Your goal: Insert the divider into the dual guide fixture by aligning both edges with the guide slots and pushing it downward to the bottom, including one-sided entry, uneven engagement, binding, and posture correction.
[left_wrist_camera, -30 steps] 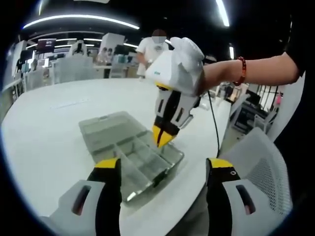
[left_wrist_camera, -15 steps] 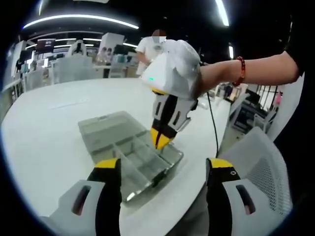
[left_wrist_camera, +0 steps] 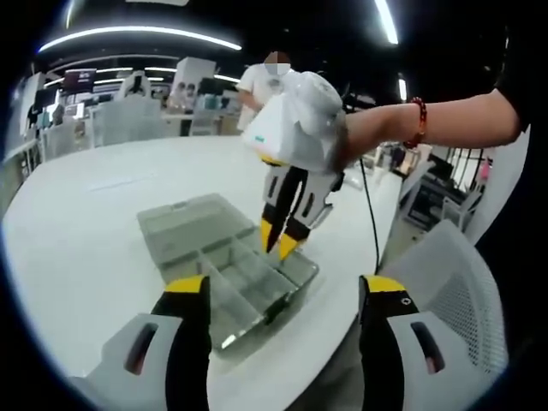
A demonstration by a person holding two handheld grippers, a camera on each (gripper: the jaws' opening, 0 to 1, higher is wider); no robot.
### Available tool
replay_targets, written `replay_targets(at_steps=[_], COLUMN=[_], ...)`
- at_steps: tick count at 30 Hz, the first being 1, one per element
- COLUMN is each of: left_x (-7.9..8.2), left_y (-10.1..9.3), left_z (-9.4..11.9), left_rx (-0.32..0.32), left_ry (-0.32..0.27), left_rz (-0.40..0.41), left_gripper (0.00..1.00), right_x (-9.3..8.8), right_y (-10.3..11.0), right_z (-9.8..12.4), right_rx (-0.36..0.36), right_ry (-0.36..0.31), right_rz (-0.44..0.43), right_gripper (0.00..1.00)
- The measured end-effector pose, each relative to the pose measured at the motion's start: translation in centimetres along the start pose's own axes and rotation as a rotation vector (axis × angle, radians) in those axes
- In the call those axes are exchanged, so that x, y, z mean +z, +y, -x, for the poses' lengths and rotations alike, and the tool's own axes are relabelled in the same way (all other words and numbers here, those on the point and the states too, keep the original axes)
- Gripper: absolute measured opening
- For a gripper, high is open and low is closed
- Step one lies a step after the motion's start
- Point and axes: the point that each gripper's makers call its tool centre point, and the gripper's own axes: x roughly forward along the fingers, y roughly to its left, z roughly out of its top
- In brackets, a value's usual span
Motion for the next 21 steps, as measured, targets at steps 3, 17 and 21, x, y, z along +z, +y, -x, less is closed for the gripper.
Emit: replay_targets(at_steps=[3,17,21], left_x=[0.1,0.2,0.2], left_y=[-0.2,-1.1,-1.3], left_z=[-0.1,-0.5,-0.5], left_rx=[-0.007,-0.036,-0.040], left_ry=[-0.003,0.010,0.012], left_rz=[0.000,-0.035,-0.037], left_gripper=[0.69,0.71,0.72], right_x=[0.0,-0.2,-0.1], right_y=[0.1,-0.2,-0.2], right_z=[0.2,1.7,2.4], right_rx=[0.002,-0.041,-0.059], right_ry=[-0.014,-0.108,-0.140], right_rz=[-0.014,-0.069,-0.092], right_gripper=[0.08,0.34,0.42])
